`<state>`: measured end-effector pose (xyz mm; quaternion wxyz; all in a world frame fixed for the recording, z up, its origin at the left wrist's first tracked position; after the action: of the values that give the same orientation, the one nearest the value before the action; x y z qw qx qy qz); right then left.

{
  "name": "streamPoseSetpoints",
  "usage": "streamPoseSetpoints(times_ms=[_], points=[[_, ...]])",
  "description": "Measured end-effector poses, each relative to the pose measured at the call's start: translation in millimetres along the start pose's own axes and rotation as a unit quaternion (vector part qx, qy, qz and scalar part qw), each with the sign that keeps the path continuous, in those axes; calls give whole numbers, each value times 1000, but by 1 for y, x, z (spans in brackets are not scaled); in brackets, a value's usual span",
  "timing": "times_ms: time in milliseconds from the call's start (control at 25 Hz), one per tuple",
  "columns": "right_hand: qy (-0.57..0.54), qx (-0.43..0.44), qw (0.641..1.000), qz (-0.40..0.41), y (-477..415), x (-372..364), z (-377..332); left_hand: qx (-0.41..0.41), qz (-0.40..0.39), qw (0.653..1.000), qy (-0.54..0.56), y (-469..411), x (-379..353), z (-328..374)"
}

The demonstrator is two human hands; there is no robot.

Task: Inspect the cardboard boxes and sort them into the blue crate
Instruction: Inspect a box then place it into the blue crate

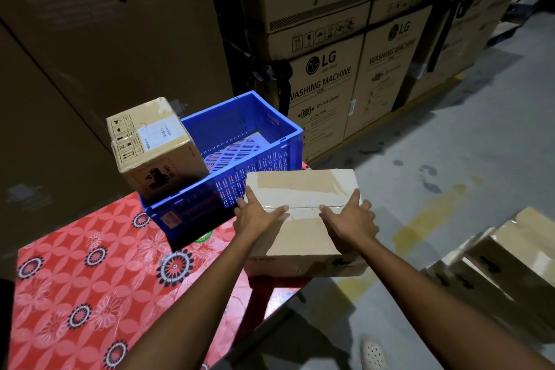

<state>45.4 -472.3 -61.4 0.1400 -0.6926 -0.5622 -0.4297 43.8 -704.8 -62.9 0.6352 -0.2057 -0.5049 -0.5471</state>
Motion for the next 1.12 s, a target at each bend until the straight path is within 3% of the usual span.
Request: streamPoseSetpoints(times_ms=[200,360,720,960,1120], points=[[17,-24,999,-19,-36,-5,-23,83,19,996,39,-25,7,33],[28,-50,998,-6,-51,-9,-31,154,2,988,1,-34,-1,44],[67,-53,996,39,-57,-22,-30,158,73,981,-91,-35,-23,50],[21,-62,997,27,-56,-16,-31,155,77,983,-61,-31,-19,48],[-93,-70,993,15,-58,-6,-26,167,74,981,71,-29,-3,46]])
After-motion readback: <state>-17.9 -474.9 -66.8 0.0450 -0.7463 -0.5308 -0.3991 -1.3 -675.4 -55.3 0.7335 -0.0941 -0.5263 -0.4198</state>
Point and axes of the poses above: each hand's wrist, its own y-axis away from the middle knuckle, its own x-axis out of the back of the hand, z = x × y, the point moved 2 cm from there along -y, towards the middle knuckle, and after that the axes turned 11 degrees about -y, right-handed, at the moved point
